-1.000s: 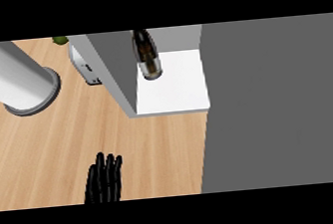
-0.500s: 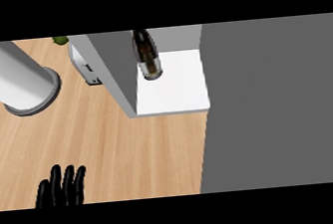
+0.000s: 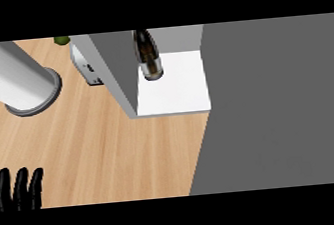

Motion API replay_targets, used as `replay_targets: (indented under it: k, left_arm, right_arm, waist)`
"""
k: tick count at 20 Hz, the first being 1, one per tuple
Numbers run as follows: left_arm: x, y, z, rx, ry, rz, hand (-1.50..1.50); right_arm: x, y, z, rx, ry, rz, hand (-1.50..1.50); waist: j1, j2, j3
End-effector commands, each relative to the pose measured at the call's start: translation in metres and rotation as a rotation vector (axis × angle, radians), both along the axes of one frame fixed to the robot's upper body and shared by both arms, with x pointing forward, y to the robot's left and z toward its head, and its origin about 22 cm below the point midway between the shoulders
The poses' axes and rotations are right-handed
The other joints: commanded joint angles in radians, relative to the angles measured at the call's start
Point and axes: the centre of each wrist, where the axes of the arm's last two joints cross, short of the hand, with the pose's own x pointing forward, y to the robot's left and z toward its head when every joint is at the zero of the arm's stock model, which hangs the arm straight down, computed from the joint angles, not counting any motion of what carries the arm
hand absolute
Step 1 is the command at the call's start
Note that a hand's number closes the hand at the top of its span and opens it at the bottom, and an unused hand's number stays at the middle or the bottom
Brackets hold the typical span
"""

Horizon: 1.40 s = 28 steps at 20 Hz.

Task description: Pick up the wine, place it into the cabinet and close the cabinet

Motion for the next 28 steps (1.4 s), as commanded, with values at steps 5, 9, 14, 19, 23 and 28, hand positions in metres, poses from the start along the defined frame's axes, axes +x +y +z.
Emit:
replay_targets:
  k: [5,9,14,19,23,28]
  left_arm:
    - [0.010,0.040,0.004,0.018,0.008,0.023,-1.50]
    - [0.009,0.060,0.000,0.031,0.000,0.019,-1.50]
    - [0.008,0.074,0.016,0.022,0.010,0.007,-1.50]
    - [0.012,0.091,0.011,0.016,0.010,-0.037,-1.50]
    - [0.007,0.083,0.020,-0.031,0.019,-0.064,-1.50]
    - [0.023,0.081,0.018,-0.038,0.003,-0.057,-1.50]
  right_arm:
    - [-0.044,0.017,0.036,0.060,-0.105,0.074,1.50]
    - [-0.045,0.044,0.032,0.101,-0.068,0.084,1.50]
    - [-0.052,0.065,0.035,0.092,-0.101,0.050,1.50]
    - [-0.050,0.083,0.033,0.083,-0.153,0.004,1.50]
    - [-0.045,0.095,0.037,0.060,-0.202,-0.036,1.50]
    - [-0.025,0.112,0.041,0.036,-0.199,-0.058,1.50]
  waist:
    - [-0.009,0.001,-0.001]
    - [-0.006,-0.002,-0.002]
    - [-0.002,-0.003,-0.002]
    - [0.004,0.001,-0.002]
    - [0.016,0.000,-0.002]
    - [0.017,0.009,-0.002]
